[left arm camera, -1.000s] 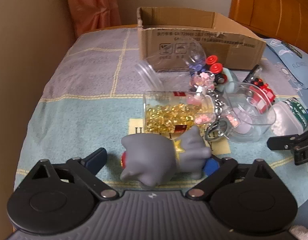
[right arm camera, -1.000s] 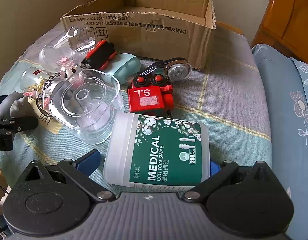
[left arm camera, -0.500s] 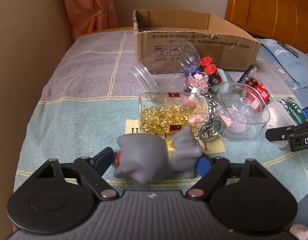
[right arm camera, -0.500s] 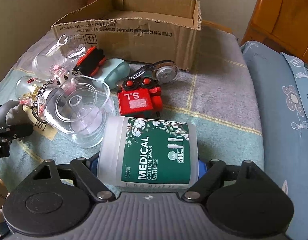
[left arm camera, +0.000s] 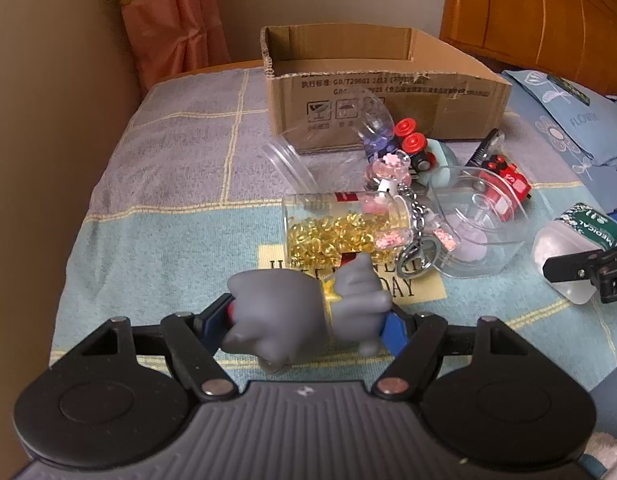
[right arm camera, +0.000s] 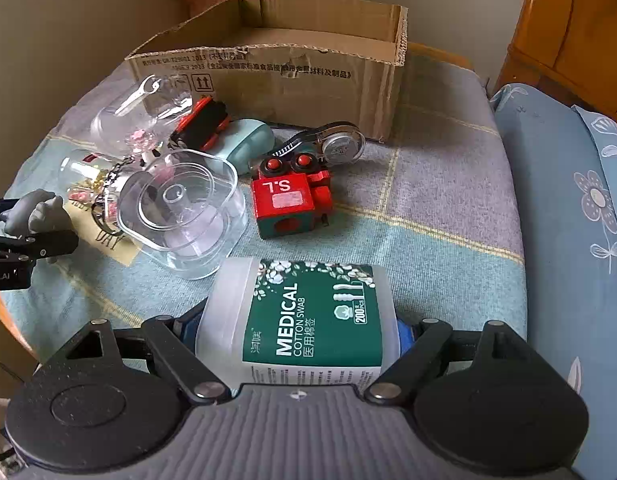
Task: Organize rigid objects
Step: 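Grasp the grey cat figure with the left tool while the right tool grasps the MEDICAL swab tub, then carry the cat figure and swab tub over the cardboard box with both tools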
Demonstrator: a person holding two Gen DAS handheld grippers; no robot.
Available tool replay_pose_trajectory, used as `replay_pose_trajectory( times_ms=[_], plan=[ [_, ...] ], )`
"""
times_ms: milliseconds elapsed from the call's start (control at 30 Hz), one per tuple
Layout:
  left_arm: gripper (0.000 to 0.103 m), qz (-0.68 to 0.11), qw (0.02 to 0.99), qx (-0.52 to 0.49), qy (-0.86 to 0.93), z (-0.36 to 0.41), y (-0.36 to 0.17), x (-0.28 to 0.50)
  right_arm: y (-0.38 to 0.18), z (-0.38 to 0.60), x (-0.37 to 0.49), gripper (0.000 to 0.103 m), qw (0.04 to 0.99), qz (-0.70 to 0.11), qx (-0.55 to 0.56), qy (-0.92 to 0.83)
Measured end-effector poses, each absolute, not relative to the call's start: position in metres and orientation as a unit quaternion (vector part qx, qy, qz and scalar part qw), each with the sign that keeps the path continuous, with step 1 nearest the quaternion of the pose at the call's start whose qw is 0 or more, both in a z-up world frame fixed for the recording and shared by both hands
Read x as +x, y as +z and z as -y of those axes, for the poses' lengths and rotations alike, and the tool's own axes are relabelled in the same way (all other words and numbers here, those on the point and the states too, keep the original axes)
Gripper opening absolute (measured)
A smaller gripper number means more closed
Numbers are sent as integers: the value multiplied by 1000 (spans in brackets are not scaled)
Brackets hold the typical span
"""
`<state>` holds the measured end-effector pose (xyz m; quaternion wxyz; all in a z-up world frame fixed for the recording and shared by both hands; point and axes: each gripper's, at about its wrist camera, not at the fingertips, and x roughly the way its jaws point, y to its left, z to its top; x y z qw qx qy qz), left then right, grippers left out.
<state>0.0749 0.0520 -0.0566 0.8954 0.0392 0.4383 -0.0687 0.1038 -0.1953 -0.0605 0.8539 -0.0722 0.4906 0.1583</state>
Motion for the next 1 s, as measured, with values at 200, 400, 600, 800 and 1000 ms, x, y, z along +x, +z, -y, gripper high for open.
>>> replay_pose_trajectory(
  times_ms=[200, 400, 600, 800, 1000],
  plan=[
    [74, -449, 888, 51, -84, -55, -46, 73, -55, 200, 99, 87, 850, -493, -73, 171],
    [74, -446, 888, 66, -91, -59, -28, 75, -43, 204, 98, 87, 851, -486, -68, 186],
    [74, -438, 890, 78, -101, -61, -12, 82, -25, 203, 102, 87, 858, -471, -68, 194],
    [74, -429, 892, 84, -115, -58, 3, 95, -8, 202, 112, 87, 865, -455, -65, 199],
    [74, -408, 899, 95, -129, -51, 25, 118, 12, 201, 129, 87, 876, -433, -58, 204]
  ],
)
